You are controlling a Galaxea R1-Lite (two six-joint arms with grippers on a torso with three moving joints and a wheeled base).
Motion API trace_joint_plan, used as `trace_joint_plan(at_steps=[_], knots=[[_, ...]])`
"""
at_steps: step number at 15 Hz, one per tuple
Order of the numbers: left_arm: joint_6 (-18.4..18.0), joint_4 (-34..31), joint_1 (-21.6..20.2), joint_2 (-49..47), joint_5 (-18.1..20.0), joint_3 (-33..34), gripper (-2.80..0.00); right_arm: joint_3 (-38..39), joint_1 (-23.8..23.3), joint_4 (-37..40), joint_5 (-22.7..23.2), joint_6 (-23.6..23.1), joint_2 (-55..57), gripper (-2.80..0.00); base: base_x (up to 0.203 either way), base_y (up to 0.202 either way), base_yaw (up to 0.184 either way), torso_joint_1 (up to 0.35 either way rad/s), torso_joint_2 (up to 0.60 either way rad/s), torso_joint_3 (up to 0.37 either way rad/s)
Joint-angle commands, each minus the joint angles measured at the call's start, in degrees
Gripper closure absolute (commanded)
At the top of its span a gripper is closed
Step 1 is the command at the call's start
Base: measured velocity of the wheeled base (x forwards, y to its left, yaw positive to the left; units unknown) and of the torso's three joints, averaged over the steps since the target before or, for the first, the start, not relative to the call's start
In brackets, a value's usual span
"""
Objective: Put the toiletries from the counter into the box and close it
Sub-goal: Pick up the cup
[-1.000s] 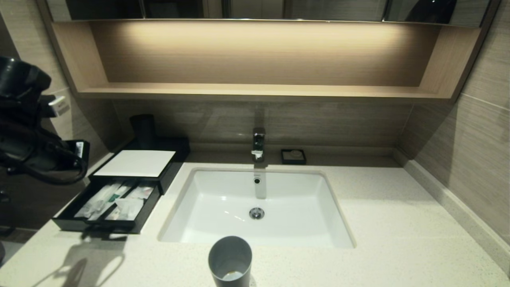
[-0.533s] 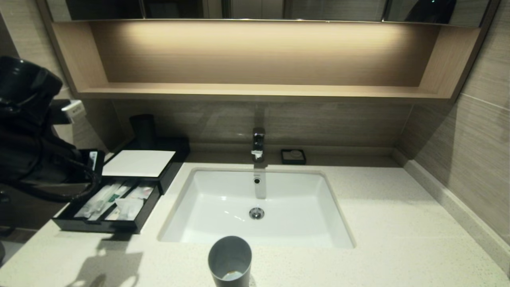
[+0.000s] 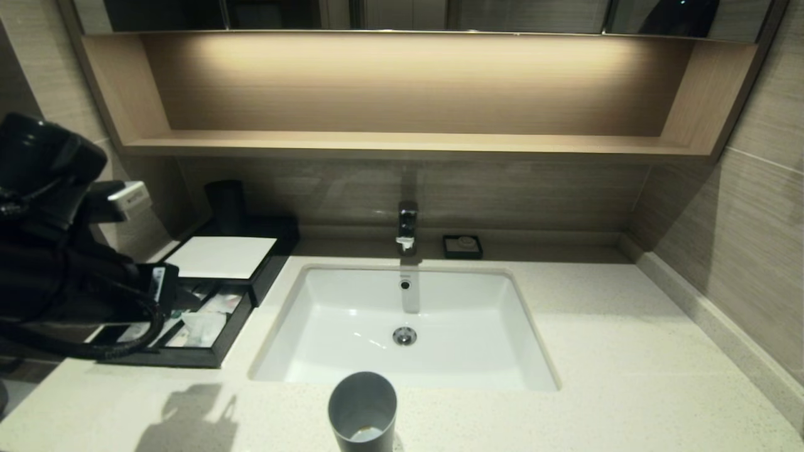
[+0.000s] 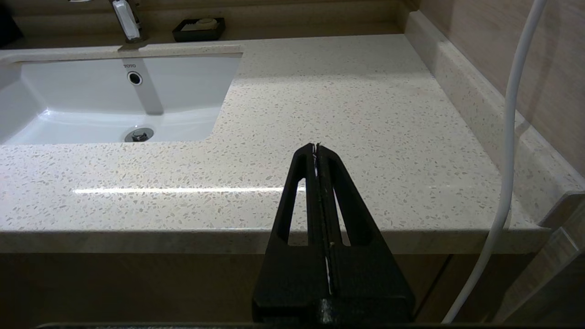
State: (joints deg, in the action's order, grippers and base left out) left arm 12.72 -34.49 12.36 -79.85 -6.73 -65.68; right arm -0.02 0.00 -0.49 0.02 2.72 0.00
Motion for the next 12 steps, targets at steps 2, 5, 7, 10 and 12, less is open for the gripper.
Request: trace_joint_plan(at_steps=[2, 5, 7, 10, 12], knots=[[0.54, 0.39, -2.39, -1.15, -3.68, 4.86, -2.8, 0.02, 0.0, -0.04, 0.06, 0.01, 0.09, 0.0, 0.0, 0.0, 0.0, 0.0, 0.0, 0.0], [0.54, 0.56, -6.91, -3.9, -4.0, 5.81, -2.8, 0.02, 0.0, -0.04, -0.01, 0.01, 0.09, 0.0, 0.0, 0.0, 0.0, 0.0, 0.0, 0.0], [0.38, 0.74, -9.07, -4.75, -3.74, 6.14, -2.8, -0.05, 0.0, -0.04, 0.03, 0.01, 0.09, 0.0, 0.0, 0.0, 0.0, 0.0, 0.0, 0.0], [-0.09, 0.87, -9.02, -3.05, -1.54, 8.0, -2.8, 0.01, 0.0, -0.04, 0.03, 0.01, 0.04, 0.0, 0.0, 0.0, 0.0, 0.0, 0.0, 0.0], [-0.4, 1.32, -8.6, -1.32, 4.17, 8.58, -2.8, -0.06, 0.0, -0.04, 0.03, 0.01, 0.09, 0.0, 0.0, 0.0, 0.0, 0.0, 0.0, 0.0]])
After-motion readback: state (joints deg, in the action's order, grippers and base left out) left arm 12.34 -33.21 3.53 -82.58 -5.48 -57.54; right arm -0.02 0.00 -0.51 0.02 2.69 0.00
